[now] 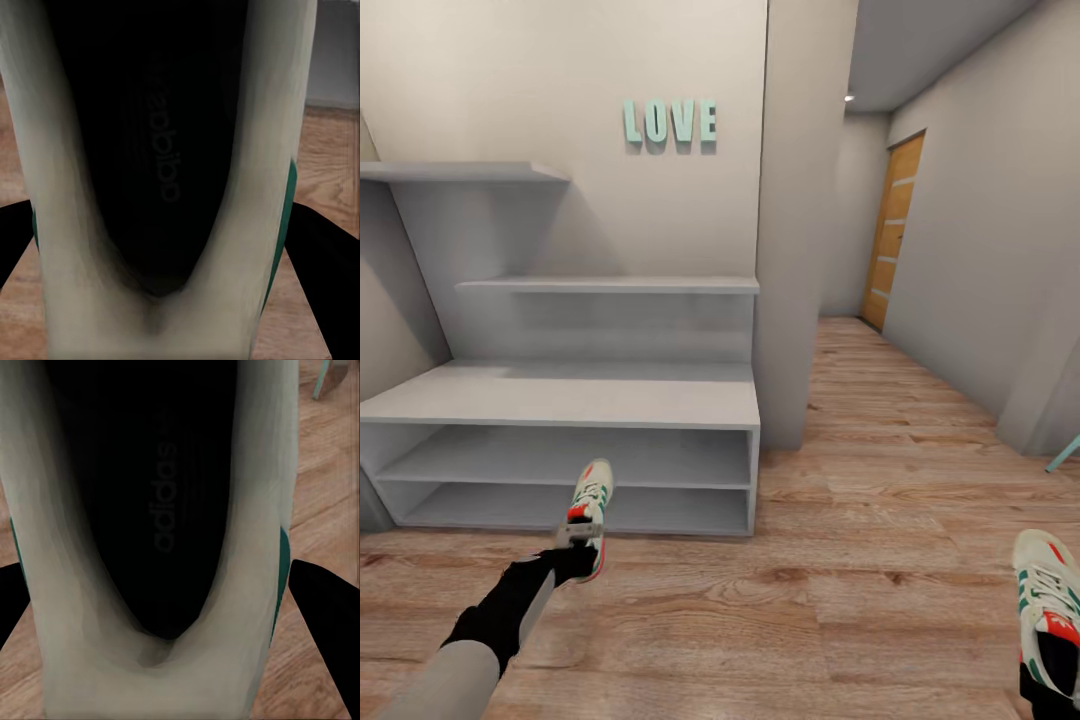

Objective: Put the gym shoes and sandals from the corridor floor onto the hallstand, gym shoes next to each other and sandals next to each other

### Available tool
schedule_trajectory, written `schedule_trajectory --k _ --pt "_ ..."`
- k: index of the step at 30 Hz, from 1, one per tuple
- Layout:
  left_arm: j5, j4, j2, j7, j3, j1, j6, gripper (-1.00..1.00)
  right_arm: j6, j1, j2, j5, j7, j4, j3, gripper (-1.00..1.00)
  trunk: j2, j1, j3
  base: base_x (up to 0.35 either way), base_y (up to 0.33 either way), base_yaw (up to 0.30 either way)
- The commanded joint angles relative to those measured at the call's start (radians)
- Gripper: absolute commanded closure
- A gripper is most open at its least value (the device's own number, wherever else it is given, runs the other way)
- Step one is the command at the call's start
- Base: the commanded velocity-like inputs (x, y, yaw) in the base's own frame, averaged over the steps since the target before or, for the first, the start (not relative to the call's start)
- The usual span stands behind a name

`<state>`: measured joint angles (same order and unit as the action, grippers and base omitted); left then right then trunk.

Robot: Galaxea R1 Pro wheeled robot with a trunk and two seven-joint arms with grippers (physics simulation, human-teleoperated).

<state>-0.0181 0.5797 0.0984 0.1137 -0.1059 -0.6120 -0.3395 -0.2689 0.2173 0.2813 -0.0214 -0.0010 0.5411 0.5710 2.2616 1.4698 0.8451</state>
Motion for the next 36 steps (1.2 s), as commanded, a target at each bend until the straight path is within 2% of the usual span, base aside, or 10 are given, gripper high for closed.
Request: schedule_trajectory --k 1,4,8,19,25,36 --pt "-0.004 -0.001 -0.001 0.007 -0.005 -0.013 -0.022 1.00 0.002 0.001 0.000 -0.002 0.001 0.003 0.007 1.00 0.000 0.000 0.001 0.000 0.000 0.000" --pt "-0.006 0.002 -0.001 0.008 -0.004 -0.054 -0.080 1.00 0.035 0.001 0.001 -0.002 0.002 0.020 0.026 1.00 0.000 0.000 0.001 0.000 0.000 0.000" --pt "-0.007 0.011 -0.002 0.008 -0.003 -0.069 -0.108 1.00 0.061 0.001 -0.001 -0.003 0.002 0.036 0.033 1.00 0.000 0.000 0.001 0.000 0.015 0.000" --pt "-0.009 0.010 -0.002 0.007 -0.001 -0.072 -0.116 1.00 0.071 0.001 -0.007 -0.003 0.003 0.059 0.033 1.00 0.000 0.000 0.006 0.000 0.247 -0.068" --pt "-0.008 0.014 -0.001 0.007 -0.002 -0.067 -0.116 1.00 0.071 0.001 -0.008 -0.003 0.003 0.063 0.033 1.00 0.000 0.000 0.008 0.000 0.058 -0.058" --pt "-0.009 0.015 -0.002 0.006 -0.003 -0.067 -0.116 1.00 0.071 0.001 -0.011 -0.003 0.003 0.062 0.032 1.00 0.077 0.042 0.055 0.000 0.002 -0.002"
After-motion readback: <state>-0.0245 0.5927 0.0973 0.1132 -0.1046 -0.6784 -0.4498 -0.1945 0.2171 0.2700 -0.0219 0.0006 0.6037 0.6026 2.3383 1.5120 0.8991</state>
